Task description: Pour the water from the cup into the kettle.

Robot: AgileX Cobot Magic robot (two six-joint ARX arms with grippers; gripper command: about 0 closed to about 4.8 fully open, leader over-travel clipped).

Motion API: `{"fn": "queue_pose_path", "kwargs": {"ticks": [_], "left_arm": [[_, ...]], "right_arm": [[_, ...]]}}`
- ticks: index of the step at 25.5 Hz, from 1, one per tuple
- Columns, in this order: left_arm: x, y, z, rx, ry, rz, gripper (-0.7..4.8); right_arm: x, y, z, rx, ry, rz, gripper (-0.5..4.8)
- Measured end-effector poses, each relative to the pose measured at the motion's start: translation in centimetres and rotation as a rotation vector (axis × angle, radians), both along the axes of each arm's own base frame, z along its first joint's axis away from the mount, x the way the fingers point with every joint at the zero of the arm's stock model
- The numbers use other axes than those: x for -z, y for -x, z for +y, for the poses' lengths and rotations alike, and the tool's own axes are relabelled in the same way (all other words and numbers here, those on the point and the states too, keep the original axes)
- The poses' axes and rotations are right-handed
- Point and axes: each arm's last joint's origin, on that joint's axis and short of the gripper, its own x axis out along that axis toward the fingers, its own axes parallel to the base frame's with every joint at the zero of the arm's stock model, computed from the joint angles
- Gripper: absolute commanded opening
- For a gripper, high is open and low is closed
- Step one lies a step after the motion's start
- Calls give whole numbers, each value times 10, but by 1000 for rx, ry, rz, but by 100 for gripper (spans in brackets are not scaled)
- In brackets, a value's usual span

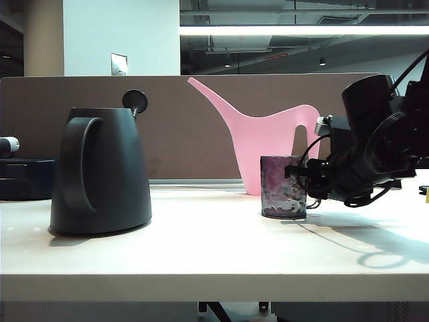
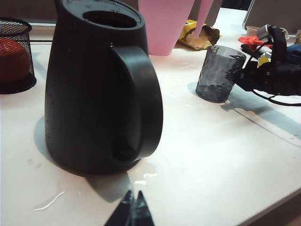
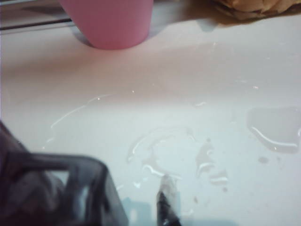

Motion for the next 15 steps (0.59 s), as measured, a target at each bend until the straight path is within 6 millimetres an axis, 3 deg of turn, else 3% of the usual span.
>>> {"fn": "queue_pose_path", "kwargs": {"ticks": [11,15], "left_arm": [[0,0,0,0,2,1,-5],[0,0,0,0,3,2,-5]], "right_arm": [[-19,25,-8,-11,61,49,127],[-37,30,-10,-11,59,41,126]]}}
